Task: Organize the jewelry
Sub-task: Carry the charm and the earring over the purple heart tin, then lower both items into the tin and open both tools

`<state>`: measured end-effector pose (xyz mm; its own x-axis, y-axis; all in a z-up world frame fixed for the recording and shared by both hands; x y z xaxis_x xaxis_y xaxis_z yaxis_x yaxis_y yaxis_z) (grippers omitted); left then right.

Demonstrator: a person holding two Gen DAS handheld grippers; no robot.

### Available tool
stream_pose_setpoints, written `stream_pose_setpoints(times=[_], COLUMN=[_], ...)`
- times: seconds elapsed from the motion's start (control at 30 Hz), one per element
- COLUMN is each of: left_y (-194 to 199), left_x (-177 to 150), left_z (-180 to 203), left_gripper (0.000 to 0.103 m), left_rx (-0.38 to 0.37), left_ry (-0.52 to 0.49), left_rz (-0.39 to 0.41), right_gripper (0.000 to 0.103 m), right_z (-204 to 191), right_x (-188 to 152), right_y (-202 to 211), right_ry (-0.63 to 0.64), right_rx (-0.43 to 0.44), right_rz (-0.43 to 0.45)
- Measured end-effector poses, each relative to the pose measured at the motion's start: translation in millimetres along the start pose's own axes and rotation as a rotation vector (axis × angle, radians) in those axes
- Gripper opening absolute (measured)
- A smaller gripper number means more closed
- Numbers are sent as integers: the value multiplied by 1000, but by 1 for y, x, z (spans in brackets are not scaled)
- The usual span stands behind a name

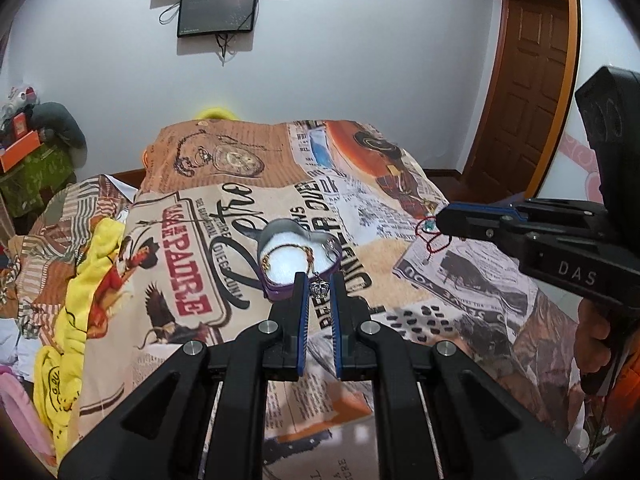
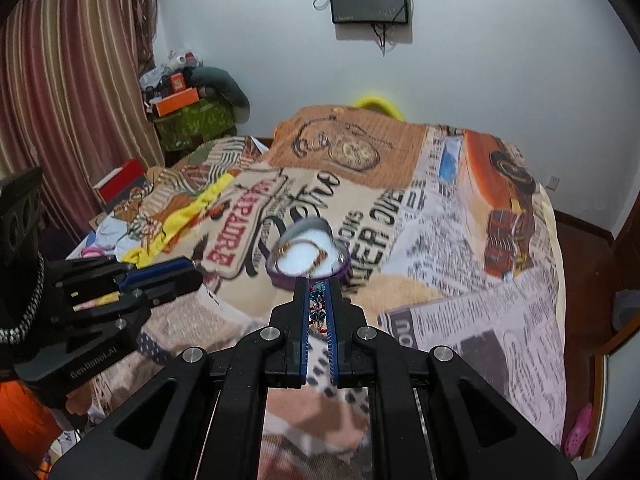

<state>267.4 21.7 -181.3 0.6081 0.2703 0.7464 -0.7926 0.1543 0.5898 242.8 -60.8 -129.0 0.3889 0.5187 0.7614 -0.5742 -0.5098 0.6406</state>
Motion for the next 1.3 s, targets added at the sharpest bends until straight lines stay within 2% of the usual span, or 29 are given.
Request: stream_pose_setpoints(times=[0.23,0.57,0.9,1.07,1.3], left_y=[-11,-35,-76,-99,-121], left_x=[12,26,29,22,16], left_z=[-7,-22,-42,-45,-45], left_gripper=[9,9,9,9,9], left_rx=[10,33,36,17,13], left_ry=[6,18,52,59,55], left_rz=[13,11,-51,-107,-146], right_gripper=[7,7,7,7,7], right_z=[2,1,4,4,0], right_x=[22,32,36,35,24], right_y=[-9,-38,-81,-102,-129], right_ry=[3,-24,-5,2,10], right_rx=[5,42,66,96,135], right_rz=[31,30,-31,-73,-149])
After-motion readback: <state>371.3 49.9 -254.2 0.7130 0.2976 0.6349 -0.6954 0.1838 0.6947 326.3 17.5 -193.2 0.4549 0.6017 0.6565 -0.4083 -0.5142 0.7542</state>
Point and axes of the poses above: each gripper's, at about its wrist camera, not at the fingertips, and y roughly against the way its jaws point, z to its right, x to its top, the point moved 10 cm from there along -y, roughly the way its jaws point, and after that the axes turned 15 degrees about y, right-handed, at the moved point
